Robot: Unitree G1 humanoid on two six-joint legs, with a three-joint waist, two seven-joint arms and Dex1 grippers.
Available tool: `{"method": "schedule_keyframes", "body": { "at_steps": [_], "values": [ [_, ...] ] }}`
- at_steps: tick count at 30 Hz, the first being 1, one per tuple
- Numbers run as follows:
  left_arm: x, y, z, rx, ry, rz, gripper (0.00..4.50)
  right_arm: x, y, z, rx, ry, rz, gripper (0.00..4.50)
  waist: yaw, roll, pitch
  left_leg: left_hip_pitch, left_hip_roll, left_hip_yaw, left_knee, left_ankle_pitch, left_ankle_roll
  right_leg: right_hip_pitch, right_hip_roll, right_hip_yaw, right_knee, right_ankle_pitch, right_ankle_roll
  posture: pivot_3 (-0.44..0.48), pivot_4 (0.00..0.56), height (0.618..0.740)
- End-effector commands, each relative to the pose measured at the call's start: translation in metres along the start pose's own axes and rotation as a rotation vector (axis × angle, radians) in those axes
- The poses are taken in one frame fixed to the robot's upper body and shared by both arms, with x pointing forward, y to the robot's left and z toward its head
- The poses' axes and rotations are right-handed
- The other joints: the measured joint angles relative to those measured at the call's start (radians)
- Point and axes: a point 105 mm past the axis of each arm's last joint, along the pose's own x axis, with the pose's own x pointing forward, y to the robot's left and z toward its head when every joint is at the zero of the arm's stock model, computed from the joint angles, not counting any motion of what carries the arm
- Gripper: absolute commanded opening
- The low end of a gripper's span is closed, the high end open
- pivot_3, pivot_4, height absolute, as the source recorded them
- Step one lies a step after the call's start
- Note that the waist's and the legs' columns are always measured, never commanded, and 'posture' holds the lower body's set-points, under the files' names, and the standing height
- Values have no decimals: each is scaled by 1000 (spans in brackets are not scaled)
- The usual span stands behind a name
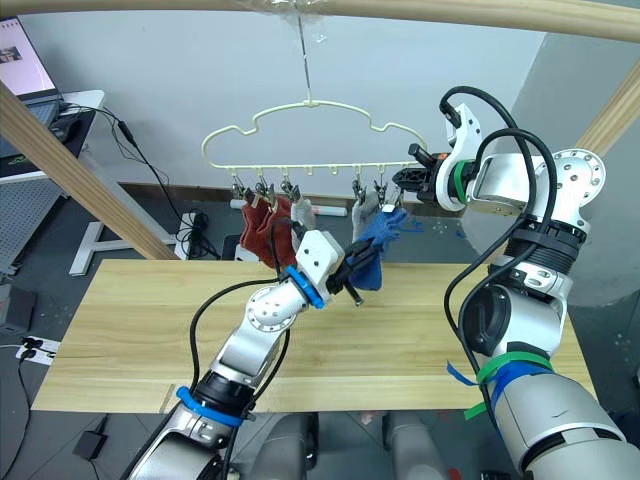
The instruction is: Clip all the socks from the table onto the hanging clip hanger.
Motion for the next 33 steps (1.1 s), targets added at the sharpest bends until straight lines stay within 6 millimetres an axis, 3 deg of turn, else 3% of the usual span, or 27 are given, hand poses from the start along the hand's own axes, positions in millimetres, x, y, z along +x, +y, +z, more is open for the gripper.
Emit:
{"method": "schedule_keyframes", "body": {
  "at_steps": [1, 3, 6, 12, 15, 16, 19, 21, 25, 29, 31, 33],
  "values": [
    [4, 3, 11, 17, -50, 24, 32, -7, -12, 3, 15, -9, -55, 0, -1, 0, 0, 0, 0, 0, 0, 0, 0, 0, 0, 0, 0, 0, 0, -161, 257, 740],
    [4, 0, 12, 13, -55, 19, 32, -7, -12, 3, 23, -9, -55, 0, -1, 0, 0, 0, 0, 0, 0, 0, 0, 0, 0, 0, 0, 0, 0, -161, 257, 740],
    [3, -7, 14, -12, -62, 0, 0, -9, -11, 6, 42, -21, -31, 755, -1, 0, 0, 0, 0, 0, 0, 0, 0, 0, 0, 0, 0, 0, 0, -163, 252, 740],
    [7, -16, 16, -88, -70, -25, 0, -18, -5, 14, 22, -58, 17, 3115, -5, 0, 0, -1, 0, 0, -1, 0, 0, -1, 0, 0, -1, 0, 0, -163, 243, 740],
    [14, -22, 15, -212, -72, -30, 0, -33, -2, 19, -71, -108, 34, 4134, -7, 0, 0, -1, 0, 0, -1, 0, 0, -1, 0, 0, -2, 0, 0, -172, 237, 740],
    [17, -21, 13, -261, -68, -19, 254, -38, -2, 18, -123, -114, 31, 4493, -6, 0, 0, -2, 0, 0, -1, 0, 0, -1, 0, 0, -3, 0, 0, -177, 235, 740],
    [17, -25, -1, -385, -21, -18, 760, -49, -6, 8, -273, -144, 1, 4500, -11, 0, 0, -3, 0, 0, -1, 0, 0, -1, 0, 0, -5, 0, 1, -189, 232, 740],
    [13, -29, -12, -440, 10, -26, 1331, -53, -11, -1, -336, -155, -14, 4500, -28, 0, 0, -3, 1, 0, -1, -1, 1, -1, 1, 0, -6, 0, 1, -193, 232, 740],
    [-11, -40, -46, -468, 121, -58, 2549, -55, -28, -39, -477, -118, -30, 4500, -47, 1, 0, -2, 2, 1, -2, 0, 1, -2, 2, 1, -6, 0, 1, -201, 228, 740],
    [-45, -26, -60, -452, 187, -19, 3807, -60, -43, -70, -626, -65, -34, 4500, -61, 1, 0, -1, 2, 0, -2, 0, 1, -2, 3, 1, -4, -2, 5, -198, 230, 740],
    [-77, -12, -69, -447, 254, 18, 4382, -63, -55, -86, -799, -35, -35, 4500, -62, 1, 0, -1, 3, 1, -2, 0, 1, -2, 3, 2, -4, -3, 5, -179, 230, 740],
    [-117, 3, -75, -426, 337, 41, 4382, -67, -70, -106, -953, -3, -5, 4500, -61, 1, -1, 0, 3, 0, -1, 0, 0, -1, 3, 1, -4, -3, 6, -162, 229, 740]
  ]
}}
